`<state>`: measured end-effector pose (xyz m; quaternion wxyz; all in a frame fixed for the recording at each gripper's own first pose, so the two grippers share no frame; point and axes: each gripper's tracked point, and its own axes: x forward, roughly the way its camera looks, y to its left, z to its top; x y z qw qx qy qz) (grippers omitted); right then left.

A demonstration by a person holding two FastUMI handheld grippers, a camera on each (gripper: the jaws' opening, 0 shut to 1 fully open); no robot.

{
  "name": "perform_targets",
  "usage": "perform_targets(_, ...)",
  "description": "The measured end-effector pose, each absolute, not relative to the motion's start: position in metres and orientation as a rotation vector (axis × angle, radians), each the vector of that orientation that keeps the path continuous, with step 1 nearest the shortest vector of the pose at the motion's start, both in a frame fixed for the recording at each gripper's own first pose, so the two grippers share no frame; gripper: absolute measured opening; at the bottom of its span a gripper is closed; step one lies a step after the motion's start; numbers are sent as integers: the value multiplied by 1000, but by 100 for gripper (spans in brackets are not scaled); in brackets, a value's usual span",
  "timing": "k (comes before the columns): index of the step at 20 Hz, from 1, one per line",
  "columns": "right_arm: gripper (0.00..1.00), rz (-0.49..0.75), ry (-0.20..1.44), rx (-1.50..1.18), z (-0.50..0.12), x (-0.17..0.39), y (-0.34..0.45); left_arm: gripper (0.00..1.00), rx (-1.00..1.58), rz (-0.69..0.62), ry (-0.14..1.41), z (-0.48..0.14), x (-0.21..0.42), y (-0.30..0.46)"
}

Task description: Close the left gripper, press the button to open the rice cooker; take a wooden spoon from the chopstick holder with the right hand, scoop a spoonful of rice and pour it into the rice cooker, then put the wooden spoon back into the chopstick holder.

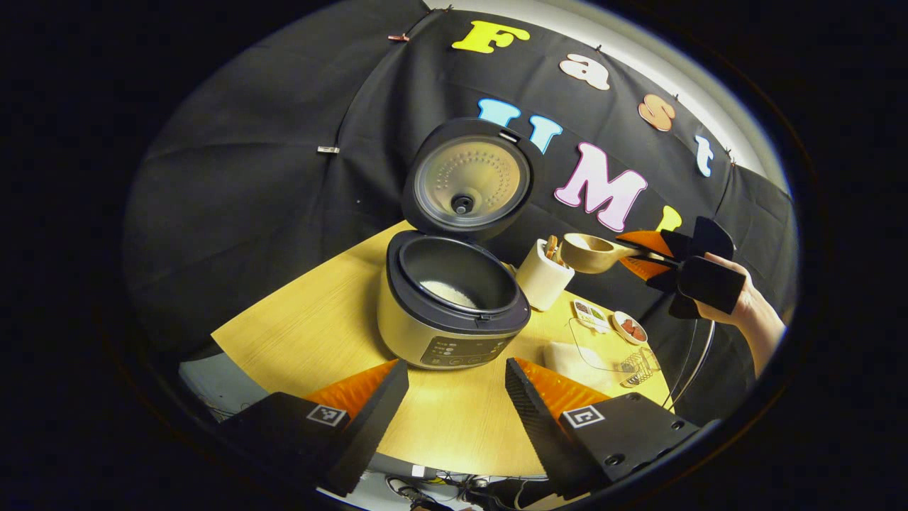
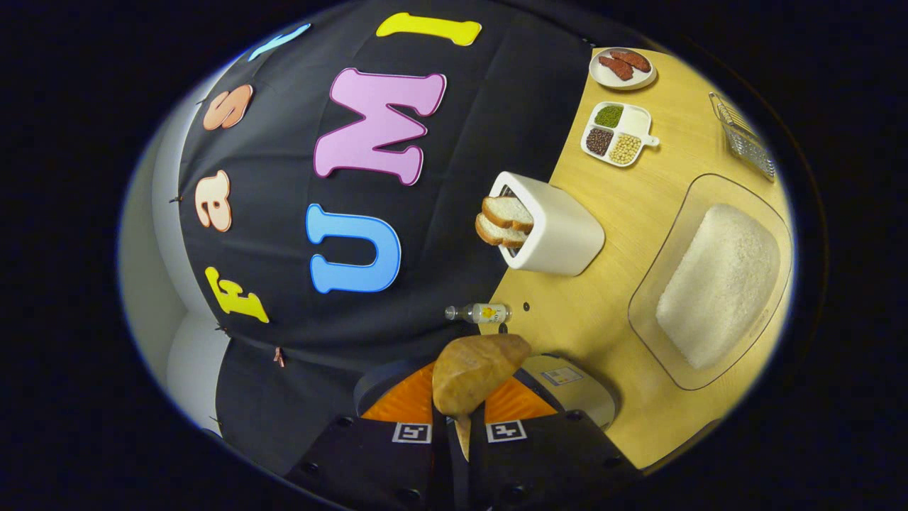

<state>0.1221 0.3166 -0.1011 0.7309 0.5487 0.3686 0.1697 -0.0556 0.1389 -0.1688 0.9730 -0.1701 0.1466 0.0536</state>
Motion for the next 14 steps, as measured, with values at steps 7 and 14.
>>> perform_targets(7,13,487,734,999,-99,125,393,95,-329,105,276,-159,-51,158)
perform_targets(14,13,651,591,590,-105,114,457,95,-367,109,235,-153,-49,179)
